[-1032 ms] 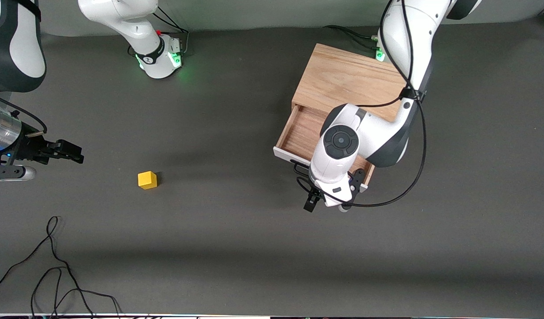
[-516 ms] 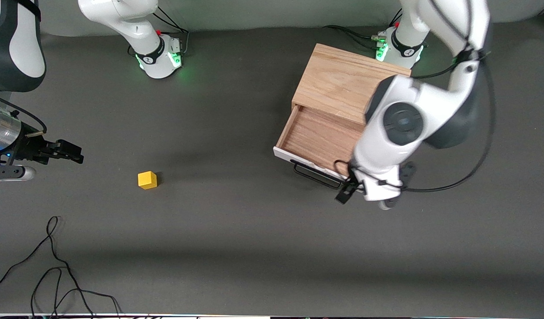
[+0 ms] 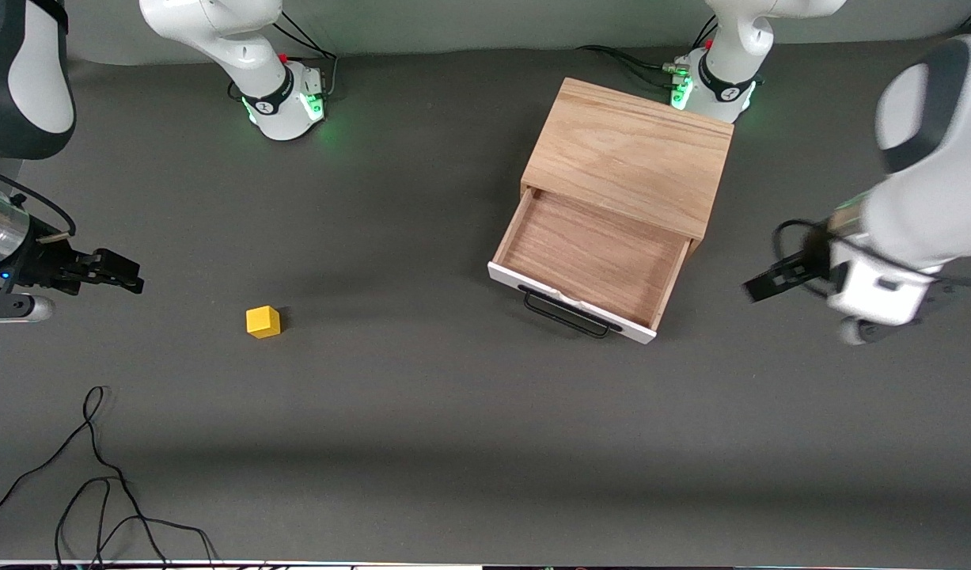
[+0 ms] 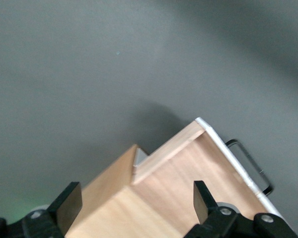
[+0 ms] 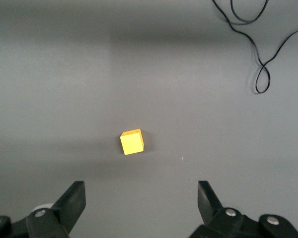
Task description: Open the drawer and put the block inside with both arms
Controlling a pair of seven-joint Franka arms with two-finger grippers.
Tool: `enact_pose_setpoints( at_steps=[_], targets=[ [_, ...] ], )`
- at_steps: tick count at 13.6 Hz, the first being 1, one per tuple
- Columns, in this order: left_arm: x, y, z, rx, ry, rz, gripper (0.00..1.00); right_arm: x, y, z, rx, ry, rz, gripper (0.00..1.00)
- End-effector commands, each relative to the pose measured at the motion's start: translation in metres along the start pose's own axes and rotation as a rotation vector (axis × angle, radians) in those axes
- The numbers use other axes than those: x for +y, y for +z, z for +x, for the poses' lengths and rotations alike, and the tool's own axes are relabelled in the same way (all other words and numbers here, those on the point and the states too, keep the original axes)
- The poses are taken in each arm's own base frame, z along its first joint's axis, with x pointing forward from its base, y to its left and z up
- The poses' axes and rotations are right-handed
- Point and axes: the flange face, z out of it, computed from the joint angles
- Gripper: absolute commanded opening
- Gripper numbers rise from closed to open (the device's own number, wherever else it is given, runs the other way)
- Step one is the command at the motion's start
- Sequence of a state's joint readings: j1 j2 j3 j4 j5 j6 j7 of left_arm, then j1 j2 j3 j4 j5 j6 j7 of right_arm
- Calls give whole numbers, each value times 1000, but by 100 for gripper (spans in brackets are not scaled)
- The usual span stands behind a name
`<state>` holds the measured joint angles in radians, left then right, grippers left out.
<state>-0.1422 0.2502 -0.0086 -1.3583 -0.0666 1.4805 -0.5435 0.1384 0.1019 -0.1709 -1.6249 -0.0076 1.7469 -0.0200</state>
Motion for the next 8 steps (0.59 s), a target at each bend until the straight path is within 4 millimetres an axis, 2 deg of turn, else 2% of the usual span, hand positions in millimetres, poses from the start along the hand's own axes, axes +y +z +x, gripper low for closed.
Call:
enact_pose_setpoints(
  at_steps=[1, 4, 8],
  targets=[
    [-36, -10, -14, -3, 144, -7, 100, -1, -17, 1, 29, 4, 16, 100],
    [-65, -21, -21, 42, 265, 1, 100, 0, -19, 0, 32, -5, 17, 100],
    [-83, -38, -25, 88, 418, 21, 100, 3, -24, 1, 40, 12, 14, 100]
  ],
)
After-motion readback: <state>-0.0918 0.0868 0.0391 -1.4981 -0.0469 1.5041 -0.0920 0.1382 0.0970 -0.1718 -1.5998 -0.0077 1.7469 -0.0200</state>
